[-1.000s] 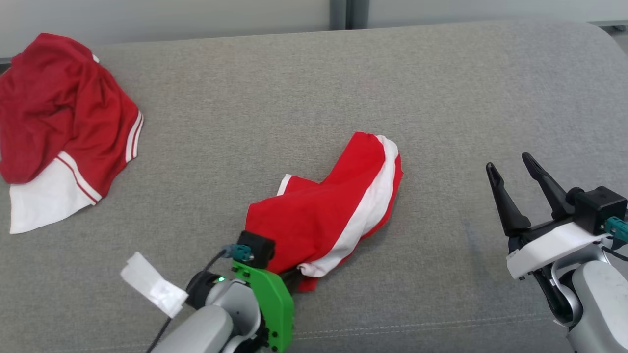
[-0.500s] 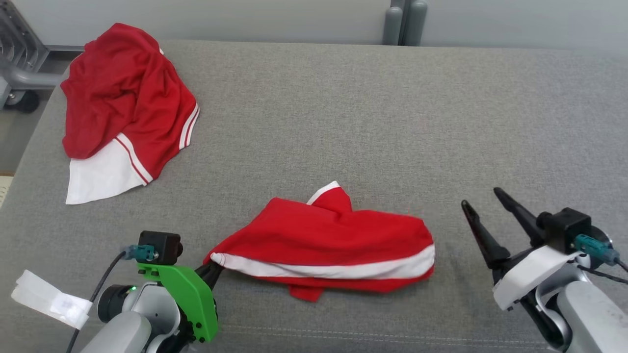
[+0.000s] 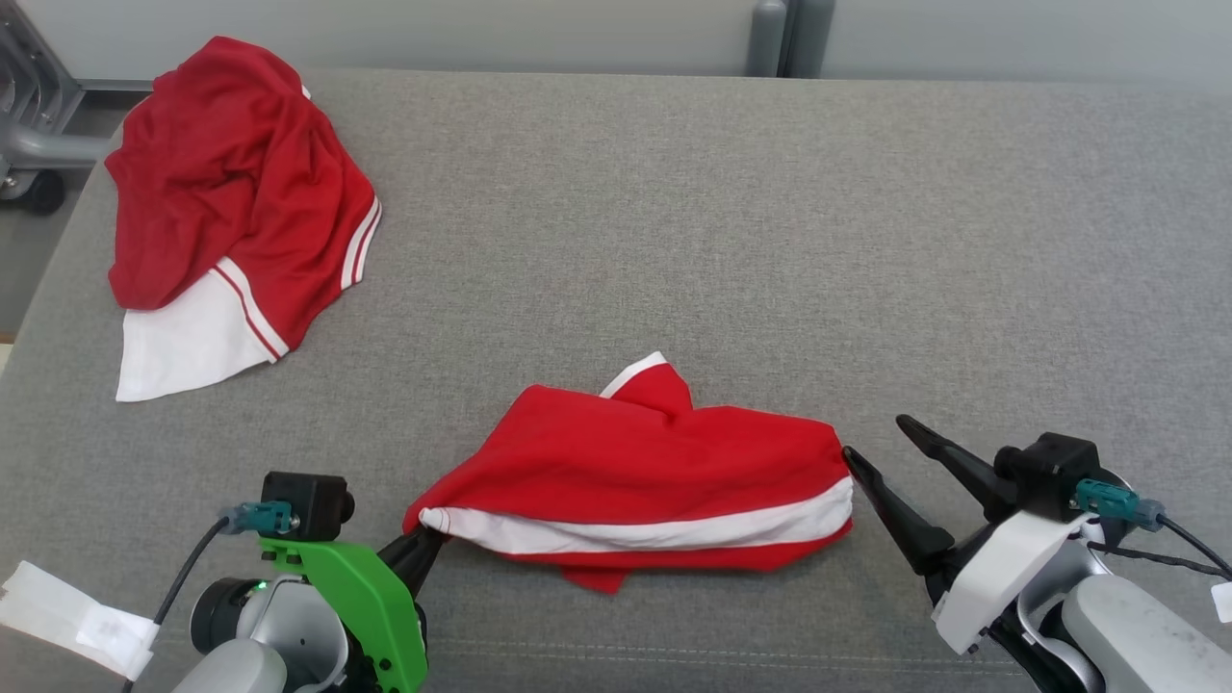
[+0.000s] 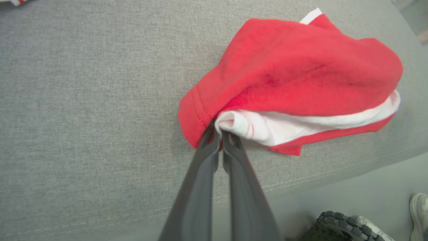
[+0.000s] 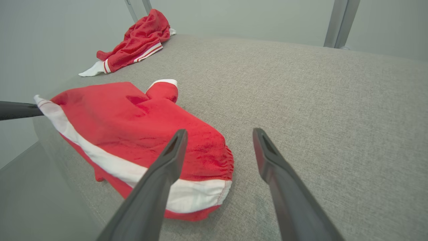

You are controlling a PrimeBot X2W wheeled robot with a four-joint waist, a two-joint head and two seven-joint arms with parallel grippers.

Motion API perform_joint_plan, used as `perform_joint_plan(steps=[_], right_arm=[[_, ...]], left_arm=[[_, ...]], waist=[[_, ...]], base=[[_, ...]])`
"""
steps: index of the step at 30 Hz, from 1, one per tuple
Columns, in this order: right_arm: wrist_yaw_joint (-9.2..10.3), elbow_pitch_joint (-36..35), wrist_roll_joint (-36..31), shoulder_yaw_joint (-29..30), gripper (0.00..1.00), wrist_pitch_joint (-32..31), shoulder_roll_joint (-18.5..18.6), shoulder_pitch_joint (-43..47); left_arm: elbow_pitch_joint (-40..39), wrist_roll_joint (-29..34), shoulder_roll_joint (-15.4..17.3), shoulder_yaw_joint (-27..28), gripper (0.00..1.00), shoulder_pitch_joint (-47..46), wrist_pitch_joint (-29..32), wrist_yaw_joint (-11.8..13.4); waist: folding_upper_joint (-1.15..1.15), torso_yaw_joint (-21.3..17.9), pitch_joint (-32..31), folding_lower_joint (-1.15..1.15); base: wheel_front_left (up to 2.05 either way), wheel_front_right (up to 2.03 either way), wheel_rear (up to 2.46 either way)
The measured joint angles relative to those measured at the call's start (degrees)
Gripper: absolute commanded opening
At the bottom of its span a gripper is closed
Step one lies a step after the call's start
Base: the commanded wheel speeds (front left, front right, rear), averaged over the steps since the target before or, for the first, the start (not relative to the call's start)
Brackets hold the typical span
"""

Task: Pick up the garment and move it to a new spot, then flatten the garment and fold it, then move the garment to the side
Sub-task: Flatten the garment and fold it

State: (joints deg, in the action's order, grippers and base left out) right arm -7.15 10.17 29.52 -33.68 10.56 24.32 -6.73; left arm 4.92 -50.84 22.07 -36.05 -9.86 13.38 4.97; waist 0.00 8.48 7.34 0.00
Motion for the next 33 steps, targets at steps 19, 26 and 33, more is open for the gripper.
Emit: perform_joint_plan(steps=[19, 26, 33], right_arm=[[0.01, 2.52, 10.73, -5.45, 1.0, -4.65, 2.56, -0.62], [0.01, 4.42, 13.67, -8.28, 1.0, -5.83, 2.57, -1.99], [0.01, 5.46, 15.71, -9.7, 0.93, -5.91, 2.78, -3.64]], left_arm=[[-6.16, 0.01, 1.47, 0.67, 0.0, 1.37, 1.98, 1.0], [-7.62, 0.01, 1.91, 1.34, 0.0, 1.55, 2.55, 1.16], [-8.72, 0.01, 2.11, 2.41, 0.0, 2.8, 2.75, 1.64]], waist=[[0.0, -1.0, 1.88, 0.0], [0.0, 0.32, 2.35, 0.0], [0.0, 0.54, 2.55, 0.0]], base=[[0.0, 0.0, 0.0], [0.0, 0.0, 0.0], [0.0, 0.0, 0.0]])
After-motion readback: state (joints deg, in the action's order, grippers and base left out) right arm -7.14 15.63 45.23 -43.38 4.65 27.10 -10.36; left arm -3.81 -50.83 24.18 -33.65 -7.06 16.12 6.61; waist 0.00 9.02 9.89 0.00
